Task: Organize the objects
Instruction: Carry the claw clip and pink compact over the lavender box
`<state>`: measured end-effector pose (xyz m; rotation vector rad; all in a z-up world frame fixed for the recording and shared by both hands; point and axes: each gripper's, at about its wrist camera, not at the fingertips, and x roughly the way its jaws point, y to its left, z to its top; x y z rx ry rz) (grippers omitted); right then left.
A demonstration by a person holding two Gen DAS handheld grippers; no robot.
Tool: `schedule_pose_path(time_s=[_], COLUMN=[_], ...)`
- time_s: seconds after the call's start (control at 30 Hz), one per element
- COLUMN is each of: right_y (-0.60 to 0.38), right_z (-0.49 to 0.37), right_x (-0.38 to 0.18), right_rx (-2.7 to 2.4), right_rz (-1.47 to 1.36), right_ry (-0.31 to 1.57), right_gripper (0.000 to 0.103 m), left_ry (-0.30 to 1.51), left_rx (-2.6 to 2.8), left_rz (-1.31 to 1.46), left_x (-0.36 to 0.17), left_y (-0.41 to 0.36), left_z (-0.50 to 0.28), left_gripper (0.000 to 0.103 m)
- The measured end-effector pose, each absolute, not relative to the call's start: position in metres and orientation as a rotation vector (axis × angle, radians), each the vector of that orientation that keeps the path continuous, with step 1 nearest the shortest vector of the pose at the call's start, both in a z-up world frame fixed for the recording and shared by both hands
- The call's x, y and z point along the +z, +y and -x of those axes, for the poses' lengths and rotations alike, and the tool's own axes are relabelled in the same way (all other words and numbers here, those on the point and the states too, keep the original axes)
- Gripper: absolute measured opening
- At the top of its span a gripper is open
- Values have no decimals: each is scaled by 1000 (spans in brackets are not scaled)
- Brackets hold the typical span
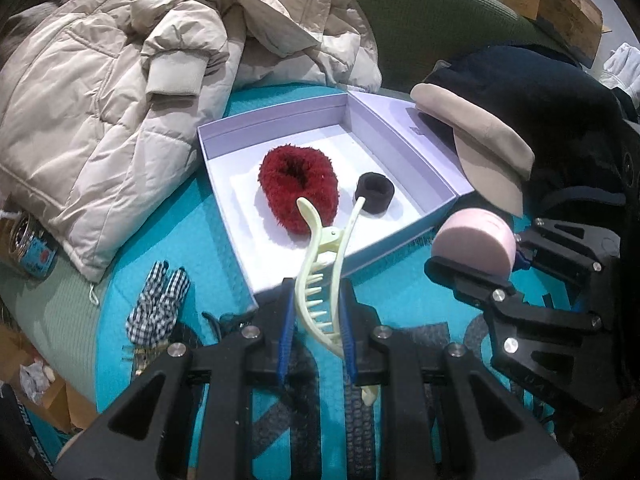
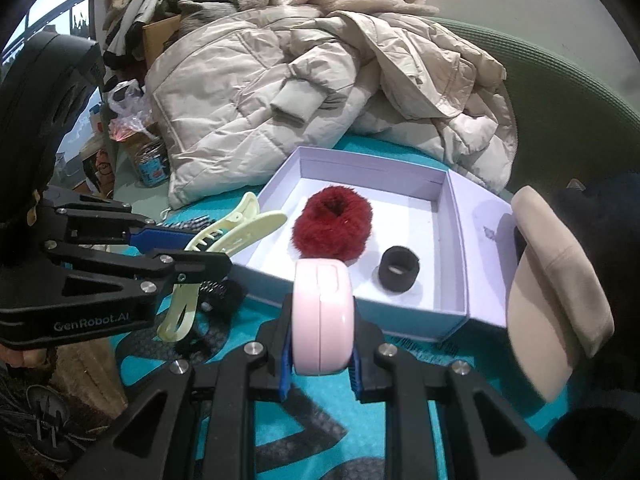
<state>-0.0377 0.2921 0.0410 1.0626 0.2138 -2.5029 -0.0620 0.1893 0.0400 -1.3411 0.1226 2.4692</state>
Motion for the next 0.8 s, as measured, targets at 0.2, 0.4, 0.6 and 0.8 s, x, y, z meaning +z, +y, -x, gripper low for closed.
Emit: schedule_pose_path(time_s=[0.2, 0.4, 0.6, 0.8], right_y=[297, 299, 303, 307], right_z=[62, 87, 112, 132], right_x=[44, 43, 34, 19], right_rx=[-2514, -2526, -2536, -2569], right_rz=[-1069, -1081, -1110, -1142], right_ry=[211, 200, 172, 164], right_gripper=[21, 21, 21, 21], left_ry=[122, 119, 126, 126], left_rx=[2450, 2437, 2440, 2442], left_rz=[1353, 1355, 1367, 1367], left_x=[39, 36, 30, 23], left_y=[194, 195, 194, 194], left_z=[89, 119, 149, 173], left_gripper=[19, 19, 19, 19])
